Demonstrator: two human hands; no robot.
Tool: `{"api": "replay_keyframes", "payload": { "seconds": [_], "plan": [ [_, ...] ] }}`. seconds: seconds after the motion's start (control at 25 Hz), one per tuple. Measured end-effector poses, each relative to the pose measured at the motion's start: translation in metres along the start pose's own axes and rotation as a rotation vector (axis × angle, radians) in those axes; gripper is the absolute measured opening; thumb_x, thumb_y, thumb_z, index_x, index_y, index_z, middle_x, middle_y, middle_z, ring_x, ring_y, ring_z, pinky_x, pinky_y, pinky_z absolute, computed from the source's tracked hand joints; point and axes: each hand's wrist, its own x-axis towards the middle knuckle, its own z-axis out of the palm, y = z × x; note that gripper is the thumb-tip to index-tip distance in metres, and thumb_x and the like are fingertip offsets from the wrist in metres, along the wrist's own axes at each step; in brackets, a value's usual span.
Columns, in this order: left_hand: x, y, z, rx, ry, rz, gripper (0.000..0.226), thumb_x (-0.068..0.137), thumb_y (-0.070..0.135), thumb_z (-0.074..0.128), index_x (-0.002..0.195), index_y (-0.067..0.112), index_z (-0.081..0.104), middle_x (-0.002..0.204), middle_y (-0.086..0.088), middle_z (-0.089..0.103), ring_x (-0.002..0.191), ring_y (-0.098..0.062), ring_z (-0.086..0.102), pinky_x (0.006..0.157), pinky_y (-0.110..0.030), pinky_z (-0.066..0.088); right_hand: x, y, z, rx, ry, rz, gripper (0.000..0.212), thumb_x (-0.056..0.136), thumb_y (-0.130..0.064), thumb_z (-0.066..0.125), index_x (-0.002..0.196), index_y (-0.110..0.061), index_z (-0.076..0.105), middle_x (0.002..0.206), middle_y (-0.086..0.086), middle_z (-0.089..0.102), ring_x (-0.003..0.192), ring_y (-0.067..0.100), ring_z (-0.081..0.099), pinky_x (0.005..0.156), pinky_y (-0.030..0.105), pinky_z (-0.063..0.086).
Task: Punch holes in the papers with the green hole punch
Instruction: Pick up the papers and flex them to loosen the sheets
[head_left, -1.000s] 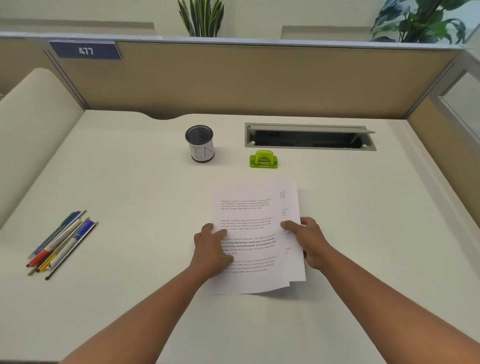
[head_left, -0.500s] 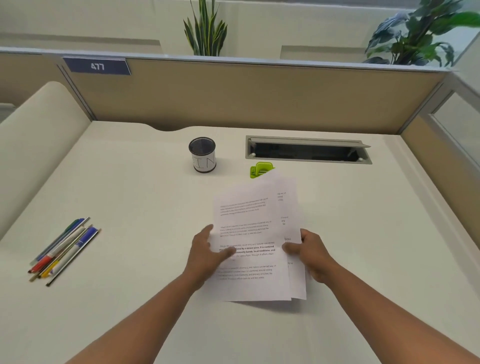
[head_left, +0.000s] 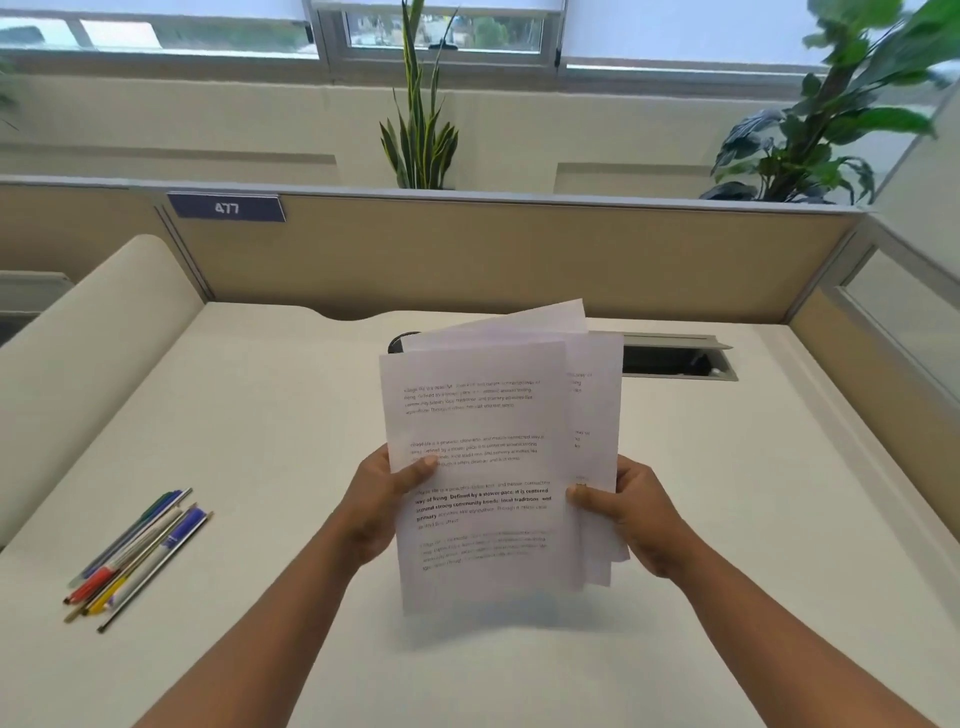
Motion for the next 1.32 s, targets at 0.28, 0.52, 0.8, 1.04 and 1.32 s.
{"api": "replay_keyframes", "payload": {
  "seconds": [0.28, 0.52, 0.8, 1.04, 1.32],
  "plan": [
    [-0.007, 0.008, 0.023, 0.105, 0.087, 0.201, 0.033, 0.085, 0.021, 0.078, 0.117, 0.013, 0.072, 0.117, -0.016, 0.075, 0.103, -0.039, 0.073, 0.082, -0.052, 0.061, 0.002, -0.014, 0.013, 0.021, 0.104, -0.178, 0.031, 0.091, -0.019, 0.074, 0.119, -0.029, 0.064, 0.119, 0.004, 0.074, 0.104, 0.029, 0.072, 0.082, 0.045, 0.062],
    [-0.001, 0.005, 0.032, 0.112, 0.041, 0.196, 0.037, 0.082, 0.024, 0.083, 0.116, 0.011, 0.073, 0.118, -0.018, 0.074, 0.105, -0.040, 0.072, 0.084, -0.048, 0.061, -0.001, -0.011, 0.027, 0.027, 0.175, -0.263, 0.029, 0.090, -0.031, 0.074, 0.117, -0.030, 0.063, 0.114, 0.003, 0.074, 0.100, 0.026, 0.073, 0.076, 0.038, 0.062],
    [0.002, 0.002, 0.033, 0.257, 0.061, 0.232, 0.026, 0.086, 0.023, 0.075, 0.112, 0.029, 0.075, 0.116, -0.004, 0.076, 0.103, -0.030, 0.072, 0.089, -0.043, 0.059, -0.001, 0.001, 0.026, -0.089, 0.279, -0.256, 0.033, 0.099, -0.014, 0.061, 0.114, -0.043, 0.061, 0.105, -0.011, 0.073, 0.099, 0.011, 0.070, 0.072, 0.027, 0.061],
    [-0.001, -0.011, 0.037, 0.236, 0.086, 0.187, 0.027, 0.092, 0.014, 0.072, 0.118, 0.023, 0.071, 0.116, -0.004, 0.076, 0.108, -0.029, 0.071, 0.090, -0.043, 0.058, -0.005, 0.003, 0.027, -0.083, 0.265, -0.195, 0.040, 0.080, -0.018, 0.062, 0.103, -0.050, 0.064, 0.100, -0.011, 0.073, 0.094, 0.009, 0.069, 0.065, 0.023, 0.059],
    [-0.009, -0.021, 0.045, 0.303, 0.107, 0.135, 0.046, 0.096, -0.005, 0.051, 0.114, 0.033, 0.068, 0.115, 0.002, 0.076, 0.108, -0.021, 0.071, 0.088, -0.037, 0.058, -0.011, 0.007, 0.032, -0.135, 0.230, -0.197, 0.043, 0.086, -0.007, 0.058, 0.099, -0.046, 0.068, 0.101, -0.009, 0.076, 0.093, 0.011, 0.072, 0.068, 0.023, 0.058]
  ]
}}
